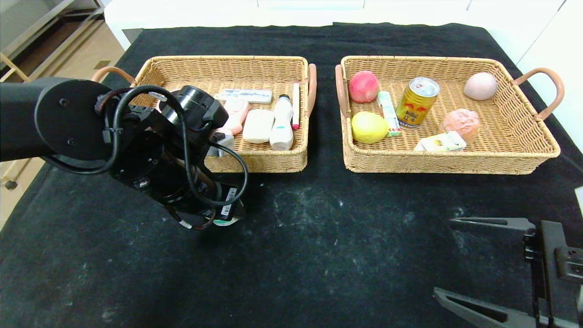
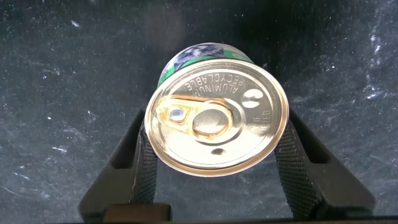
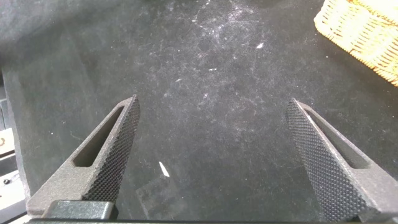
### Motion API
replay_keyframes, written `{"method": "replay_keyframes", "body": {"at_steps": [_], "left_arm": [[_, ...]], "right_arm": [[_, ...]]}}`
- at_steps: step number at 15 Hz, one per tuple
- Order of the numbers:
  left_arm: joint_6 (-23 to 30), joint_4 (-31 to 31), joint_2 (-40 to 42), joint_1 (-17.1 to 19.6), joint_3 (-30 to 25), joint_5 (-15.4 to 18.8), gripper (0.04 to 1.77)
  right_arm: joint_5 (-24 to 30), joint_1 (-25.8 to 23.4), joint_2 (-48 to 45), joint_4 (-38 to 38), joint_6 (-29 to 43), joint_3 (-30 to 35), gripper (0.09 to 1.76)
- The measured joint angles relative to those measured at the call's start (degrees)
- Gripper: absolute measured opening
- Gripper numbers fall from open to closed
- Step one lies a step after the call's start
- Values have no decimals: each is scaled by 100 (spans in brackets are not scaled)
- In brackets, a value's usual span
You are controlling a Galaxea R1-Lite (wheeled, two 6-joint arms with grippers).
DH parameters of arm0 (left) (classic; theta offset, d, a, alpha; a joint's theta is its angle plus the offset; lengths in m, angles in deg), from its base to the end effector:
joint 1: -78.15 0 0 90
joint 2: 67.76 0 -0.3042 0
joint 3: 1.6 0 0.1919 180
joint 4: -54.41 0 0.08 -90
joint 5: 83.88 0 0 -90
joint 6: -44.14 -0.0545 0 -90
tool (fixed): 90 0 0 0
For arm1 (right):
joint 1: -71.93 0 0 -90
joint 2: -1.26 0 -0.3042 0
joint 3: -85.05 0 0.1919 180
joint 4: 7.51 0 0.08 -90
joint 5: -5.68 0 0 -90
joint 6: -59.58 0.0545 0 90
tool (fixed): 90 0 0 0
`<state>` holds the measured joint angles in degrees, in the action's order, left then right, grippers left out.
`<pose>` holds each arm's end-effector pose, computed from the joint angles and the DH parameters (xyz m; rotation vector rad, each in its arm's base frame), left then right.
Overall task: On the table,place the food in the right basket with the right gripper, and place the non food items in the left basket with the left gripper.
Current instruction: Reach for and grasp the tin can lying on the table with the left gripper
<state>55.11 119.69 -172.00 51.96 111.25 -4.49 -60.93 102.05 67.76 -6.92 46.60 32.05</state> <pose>0.3077 -0.1402 0.2120 0.1370 0.9572 -0.1576 0.1552 0.1151 0.2051 -0.2226 0.1270 0.9524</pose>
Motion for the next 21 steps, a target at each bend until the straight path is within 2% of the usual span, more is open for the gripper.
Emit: {"method": "replay_keyframes", "body": {"at_steps": [9, 12, 17, 21], "left_arm": [[-15, 29, 204, -101, -5, 79, 112], [-12, 18, 477, -440, -30, 177, 112], [99, 0, 542, -1198, 77, 251, 112], [247, -22, 11, -1753, 701, 212, 112]], "right_arm": [[-9, -66, -169, -84, 17, -108, 171], [-27, -133, -349, -523, 43, -343, 171], [-44, -675, -569, -873, 85, -784, 171], [-46, -855, -623, -868, 85, -866, 171]]}}
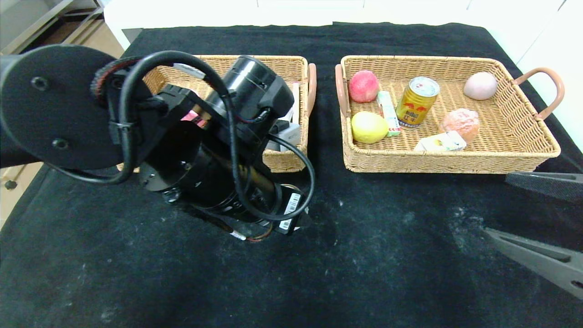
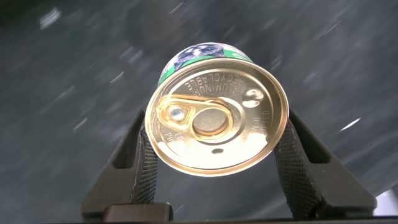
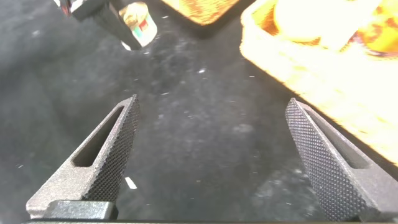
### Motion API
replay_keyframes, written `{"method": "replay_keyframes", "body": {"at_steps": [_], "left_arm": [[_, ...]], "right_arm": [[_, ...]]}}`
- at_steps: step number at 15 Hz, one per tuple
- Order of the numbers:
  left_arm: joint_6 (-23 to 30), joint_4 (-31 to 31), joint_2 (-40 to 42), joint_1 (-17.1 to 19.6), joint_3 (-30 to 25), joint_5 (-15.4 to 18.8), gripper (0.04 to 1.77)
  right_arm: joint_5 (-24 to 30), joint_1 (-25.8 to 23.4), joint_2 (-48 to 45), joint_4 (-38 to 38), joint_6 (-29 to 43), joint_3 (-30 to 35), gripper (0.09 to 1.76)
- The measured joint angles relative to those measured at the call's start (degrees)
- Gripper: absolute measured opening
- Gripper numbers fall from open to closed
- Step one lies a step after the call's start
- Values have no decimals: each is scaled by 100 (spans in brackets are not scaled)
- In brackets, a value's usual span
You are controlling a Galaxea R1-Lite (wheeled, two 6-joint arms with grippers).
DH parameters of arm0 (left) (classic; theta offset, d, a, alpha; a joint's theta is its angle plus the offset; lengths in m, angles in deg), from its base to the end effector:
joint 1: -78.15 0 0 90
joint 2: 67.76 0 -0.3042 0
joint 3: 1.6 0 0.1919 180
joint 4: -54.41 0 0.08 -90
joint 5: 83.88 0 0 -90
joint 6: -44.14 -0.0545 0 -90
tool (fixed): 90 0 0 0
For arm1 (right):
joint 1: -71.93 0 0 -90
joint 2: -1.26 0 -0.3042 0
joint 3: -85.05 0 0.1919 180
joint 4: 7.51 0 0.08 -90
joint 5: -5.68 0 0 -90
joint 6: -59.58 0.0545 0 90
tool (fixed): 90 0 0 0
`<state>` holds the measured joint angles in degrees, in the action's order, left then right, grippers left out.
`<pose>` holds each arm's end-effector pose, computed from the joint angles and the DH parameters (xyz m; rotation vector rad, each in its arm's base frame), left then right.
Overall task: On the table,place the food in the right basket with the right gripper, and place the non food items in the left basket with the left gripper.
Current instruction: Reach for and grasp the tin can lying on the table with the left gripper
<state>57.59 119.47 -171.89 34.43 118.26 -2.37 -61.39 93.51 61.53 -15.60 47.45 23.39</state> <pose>0.2558 -0.2335 0.2455 0.1686 0.8422 -0.4774 0.1505 0.0824 0.2536 -0.1993 0.0373 0.7857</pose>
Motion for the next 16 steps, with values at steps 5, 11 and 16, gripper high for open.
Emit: {"method": "replay_keyframes", "body": {"at_steps": [5, 11, 16], "left_arm": [[218, 84, -879, -521, 1052, -27, 112], [179, -89, -1431, -853, 1275, -284, 112], [168, -299, -1624, -874, 1290, -501, 112]], "right_arm": [[16, -152, -324, -9, 10, -48, 171], [33, -110, -685, -143, -13, 11, 171], [33, -89, -744, -140, -27, 57, 171]]}}
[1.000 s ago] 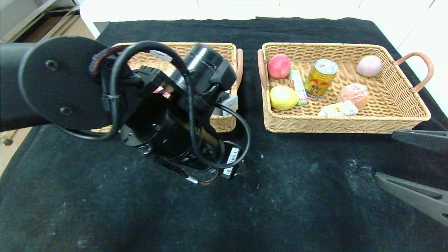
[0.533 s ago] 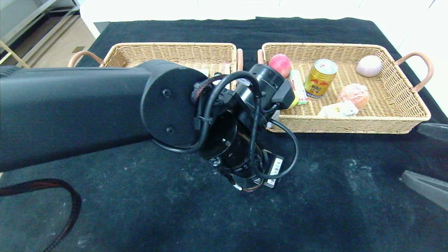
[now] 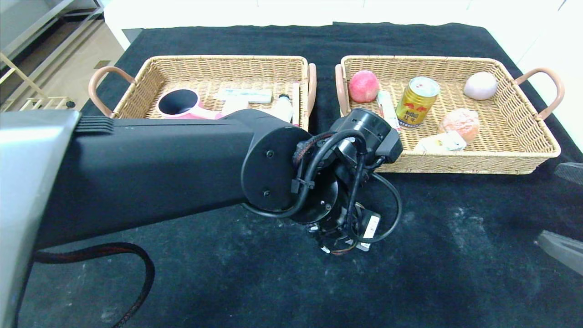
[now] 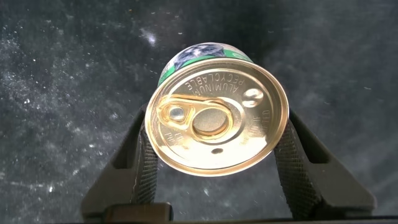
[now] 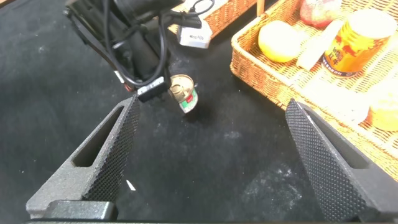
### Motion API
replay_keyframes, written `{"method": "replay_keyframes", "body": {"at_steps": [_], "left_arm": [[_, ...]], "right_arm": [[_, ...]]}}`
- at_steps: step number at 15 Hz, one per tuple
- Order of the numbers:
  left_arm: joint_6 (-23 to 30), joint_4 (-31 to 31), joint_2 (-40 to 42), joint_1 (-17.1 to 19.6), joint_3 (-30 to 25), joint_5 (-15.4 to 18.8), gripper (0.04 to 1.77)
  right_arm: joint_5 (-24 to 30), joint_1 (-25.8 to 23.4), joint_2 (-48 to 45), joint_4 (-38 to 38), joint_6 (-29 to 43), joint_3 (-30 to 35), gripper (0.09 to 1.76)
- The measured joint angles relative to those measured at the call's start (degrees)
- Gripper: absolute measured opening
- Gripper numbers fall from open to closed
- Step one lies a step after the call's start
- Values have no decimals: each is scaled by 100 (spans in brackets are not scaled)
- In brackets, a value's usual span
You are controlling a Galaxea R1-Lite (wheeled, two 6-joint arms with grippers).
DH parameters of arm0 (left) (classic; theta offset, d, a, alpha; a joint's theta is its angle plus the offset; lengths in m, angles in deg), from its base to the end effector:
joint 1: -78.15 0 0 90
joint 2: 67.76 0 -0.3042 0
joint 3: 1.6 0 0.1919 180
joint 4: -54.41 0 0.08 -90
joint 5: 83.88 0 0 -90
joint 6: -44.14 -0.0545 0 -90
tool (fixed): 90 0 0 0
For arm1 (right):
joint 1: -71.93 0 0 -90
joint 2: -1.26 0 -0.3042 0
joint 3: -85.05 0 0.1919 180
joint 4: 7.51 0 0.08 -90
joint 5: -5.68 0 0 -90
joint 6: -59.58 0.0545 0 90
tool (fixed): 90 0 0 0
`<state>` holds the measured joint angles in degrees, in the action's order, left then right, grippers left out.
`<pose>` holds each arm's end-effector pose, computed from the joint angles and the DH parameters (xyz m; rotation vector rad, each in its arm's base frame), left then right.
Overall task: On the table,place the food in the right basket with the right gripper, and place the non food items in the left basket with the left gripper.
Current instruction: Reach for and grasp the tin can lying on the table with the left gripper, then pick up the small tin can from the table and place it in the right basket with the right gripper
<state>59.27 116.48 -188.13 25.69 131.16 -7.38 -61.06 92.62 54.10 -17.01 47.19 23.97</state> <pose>0.2704 -0.3311 0.2022 0.2378 0.8116 -0.5288 0.1198 0.0683 0.2671 -0.2050 -0.0605 0.7664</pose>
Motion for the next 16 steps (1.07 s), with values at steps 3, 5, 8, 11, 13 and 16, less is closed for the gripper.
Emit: {"method": "replay_keyframes", "body": {"at_steps": [3, 5, 8, 11, 13, 16], "left_arm": [[0, -13, -35, -7, 5, -4, 126], [2, -13, -38, -10, 9, 0, 136], [5, 0, -2, 0, 7, -9, 146], [41, 15, 188, 20, -52, -1, 154], [57, 20, 435, 30, -149, 13, 158], [55, 2, 924, 34, -494, 44, 162]], "right_arm": [[6, 4, 0, 0, -6, 9, 171], [6, 6, 0, 0, -13, 30, 171], [9, 10, 13, 0, -17, 46, 171], [16, 15, 26, -2, -17, 46, 171], [16, 32, 50, -2, -17, 46, 171], [5, 39, 130, -2, -17, 59, 171]]}}
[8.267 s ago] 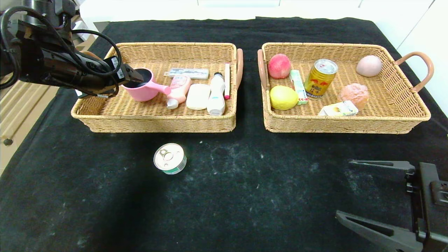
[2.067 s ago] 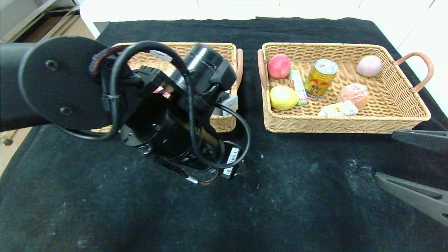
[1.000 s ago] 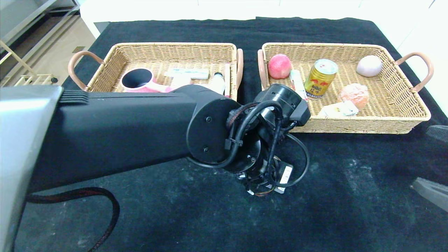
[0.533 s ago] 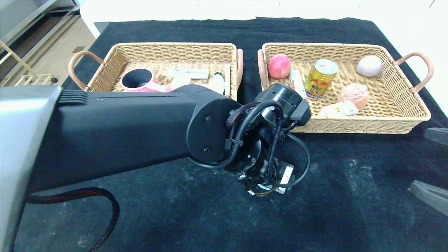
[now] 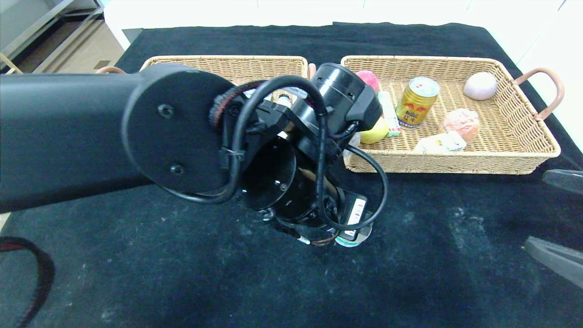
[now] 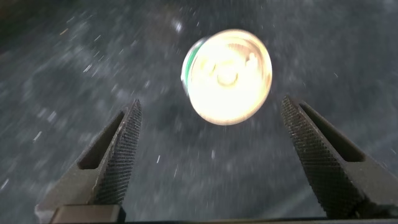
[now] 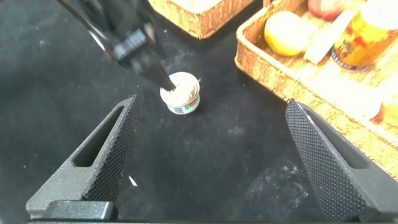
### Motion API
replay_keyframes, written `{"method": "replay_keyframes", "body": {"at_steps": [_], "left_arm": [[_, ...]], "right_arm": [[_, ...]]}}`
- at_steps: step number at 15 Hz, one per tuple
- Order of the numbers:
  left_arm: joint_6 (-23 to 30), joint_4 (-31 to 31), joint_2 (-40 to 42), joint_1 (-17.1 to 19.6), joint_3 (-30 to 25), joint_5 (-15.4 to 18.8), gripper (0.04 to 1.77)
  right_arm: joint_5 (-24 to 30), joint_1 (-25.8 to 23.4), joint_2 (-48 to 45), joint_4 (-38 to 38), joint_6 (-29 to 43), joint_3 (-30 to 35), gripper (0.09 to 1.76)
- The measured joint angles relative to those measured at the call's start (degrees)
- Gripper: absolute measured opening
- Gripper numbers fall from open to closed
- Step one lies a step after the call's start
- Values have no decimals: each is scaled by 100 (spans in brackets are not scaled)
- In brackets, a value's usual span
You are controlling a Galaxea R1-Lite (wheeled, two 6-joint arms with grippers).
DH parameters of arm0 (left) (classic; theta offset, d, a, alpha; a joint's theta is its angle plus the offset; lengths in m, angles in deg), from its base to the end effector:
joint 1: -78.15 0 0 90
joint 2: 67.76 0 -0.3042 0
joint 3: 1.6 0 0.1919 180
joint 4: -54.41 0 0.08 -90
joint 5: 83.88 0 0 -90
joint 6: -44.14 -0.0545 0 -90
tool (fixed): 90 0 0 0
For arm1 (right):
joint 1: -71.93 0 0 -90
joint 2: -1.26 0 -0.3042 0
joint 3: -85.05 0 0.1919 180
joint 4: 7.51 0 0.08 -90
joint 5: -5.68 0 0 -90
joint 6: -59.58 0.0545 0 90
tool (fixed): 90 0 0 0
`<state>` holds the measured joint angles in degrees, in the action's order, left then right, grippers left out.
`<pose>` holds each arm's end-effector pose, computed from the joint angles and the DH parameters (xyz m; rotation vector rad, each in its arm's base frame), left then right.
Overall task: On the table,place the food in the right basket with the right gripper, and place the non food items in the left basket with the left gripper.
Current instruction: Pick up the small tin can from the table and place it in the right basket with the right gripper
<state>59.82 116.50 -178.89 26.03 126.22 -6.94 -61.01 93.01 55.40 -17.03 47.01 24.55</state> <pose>0.2473 -0.2978 0.2441 0.1813 0.7564 -0.5424 0.1251 0.0713 0.2606 -0.2071 -0.0286 0.7776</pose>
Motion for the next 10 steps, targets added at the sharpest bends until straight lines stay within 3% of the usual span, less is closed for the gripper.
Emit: {"method": "replay_keyframes", "body": {"at_steps": [2, 4, 7, 10], "left_arm": [[6, -228, 369, 74, -472, 102, 165], [-44, -986, 752, 197, -1254, 278, 166], [-516, -2564, 1351, 492, -2833, 752, 168], [-1017, -4561, 1957, 978, -4450, 1586, 169]], "right_arm": [[-10, 0, 82, 5, 0, 24, 171], [-20, 0, 190, 11, 0, 33, 171], [-63, 0, 327, 24, 11, 22, 171], [-63, 0, 427, 22, 9, 22, 171]]}}
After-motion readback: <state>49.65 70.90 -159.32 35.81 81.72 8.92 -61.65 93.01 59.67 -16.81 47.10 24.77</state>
